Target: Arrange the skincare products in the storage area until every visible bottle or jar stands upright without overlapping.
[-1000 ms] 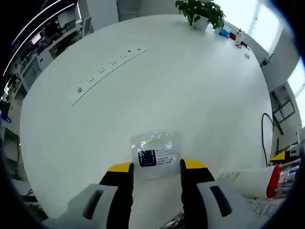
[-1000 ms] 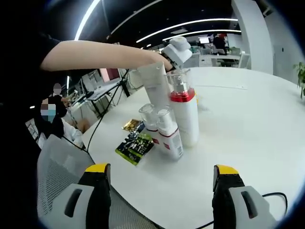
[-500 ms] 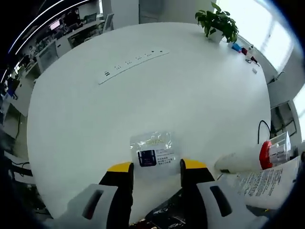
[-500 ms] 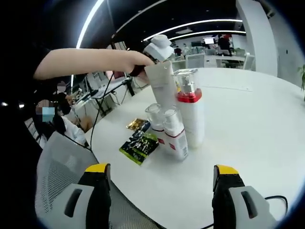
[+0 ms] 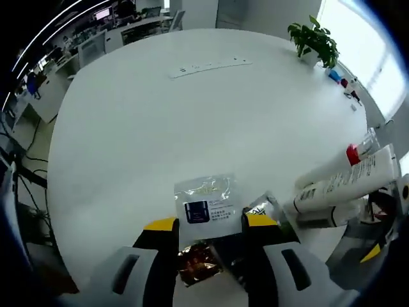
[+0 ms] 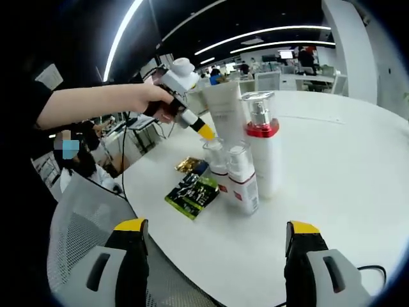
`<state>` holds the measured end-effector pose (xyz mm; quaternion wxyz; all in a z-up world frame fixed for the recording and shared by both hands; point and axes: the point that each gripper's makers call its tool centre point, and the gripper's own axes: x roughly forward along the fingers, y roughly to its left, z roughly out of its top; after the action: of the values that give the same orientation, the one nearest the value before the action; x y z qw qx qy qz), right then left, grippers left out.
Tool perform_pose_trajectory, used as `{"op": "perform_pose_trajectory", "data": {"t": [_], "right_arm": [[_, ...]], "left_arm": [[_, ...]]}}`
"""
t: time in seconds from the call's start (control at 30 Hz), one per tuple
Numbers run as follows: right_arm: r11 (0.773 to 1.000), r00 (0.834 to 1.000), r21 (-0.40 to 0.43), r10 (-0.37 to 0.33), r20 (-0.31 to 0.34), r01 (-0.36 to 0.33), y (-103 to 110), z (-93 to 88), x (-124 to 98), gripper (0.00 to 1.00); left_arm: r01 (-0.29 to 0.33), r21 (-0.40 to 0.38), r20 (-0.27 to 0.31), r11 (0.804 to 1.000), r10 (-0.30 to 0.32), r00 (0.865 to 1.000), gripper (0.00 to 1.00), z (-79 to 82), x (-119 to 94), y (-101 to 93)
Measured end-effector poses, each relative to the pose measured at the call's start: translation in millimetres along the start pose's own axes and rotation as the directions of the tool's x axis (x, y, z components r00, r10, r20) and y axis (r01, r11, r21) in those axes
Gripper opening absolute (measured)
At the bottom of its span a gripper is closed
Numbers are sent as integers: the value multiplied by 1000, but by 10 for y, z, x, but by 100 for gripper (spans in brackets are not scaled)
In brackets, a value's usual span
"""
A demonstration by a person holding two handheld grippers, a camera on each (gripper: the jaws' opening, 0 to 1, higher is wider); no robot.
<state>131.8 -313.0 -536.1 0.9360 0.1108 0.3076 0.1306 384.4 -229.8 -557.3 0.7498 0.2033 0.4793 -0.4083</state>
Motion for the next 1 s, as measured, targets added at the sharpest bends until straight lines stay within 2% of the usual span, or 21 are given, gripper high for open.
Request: {"op": "perform_pose_trajectory", "data": {"t": [0.07,0.17,0.3,0.47,0.5,0.57,0.67,0.77,1.0], "right_arm": [[1000,1000,1,3,0,-3,5,1,0,92],[1000,1000,1,9,-3,-9,9,-9,2,91],[1000,1000,-7,11,0,-11,20,-1,0,91],[1000,1000,-8,12,7,-12,25,11,-7,91],[1000,1000,-8,12,8,-12,26,15,-5,91],[1000,1000,-9,16,8,-16,38,19,-2,91],[1000,1000,-13,18,5,-18,45,13,-2,91],[1000,1000,-14,15,7,-15,41,14,-8,90],[1000,1000,-13,12,11,-11,40,12,-11,90]], "left_arm": [[6,-50,15,999,-5,1000,37,-43,-36,57],[-1,-80,17,997,3,1000,37,-214,-109,36],[-20,-161,21,987,24,999,37,-516,-185,13],[-26,-207,5,978,27,1000,37,-880,-164,-6],[-32,-214,3,976,33,999,37,-958,-217,-21],[-46,-203,-18,978,43,999,37,-1122,-242,-28],[-49,-204,-37,978,42,998,37,-1226,-195,-26],[-56,-224,-45,973,47,998,37,-1340,-248,-59],[-70,-255,-54,965,58,997,37,-1468,-192,-78]]}}
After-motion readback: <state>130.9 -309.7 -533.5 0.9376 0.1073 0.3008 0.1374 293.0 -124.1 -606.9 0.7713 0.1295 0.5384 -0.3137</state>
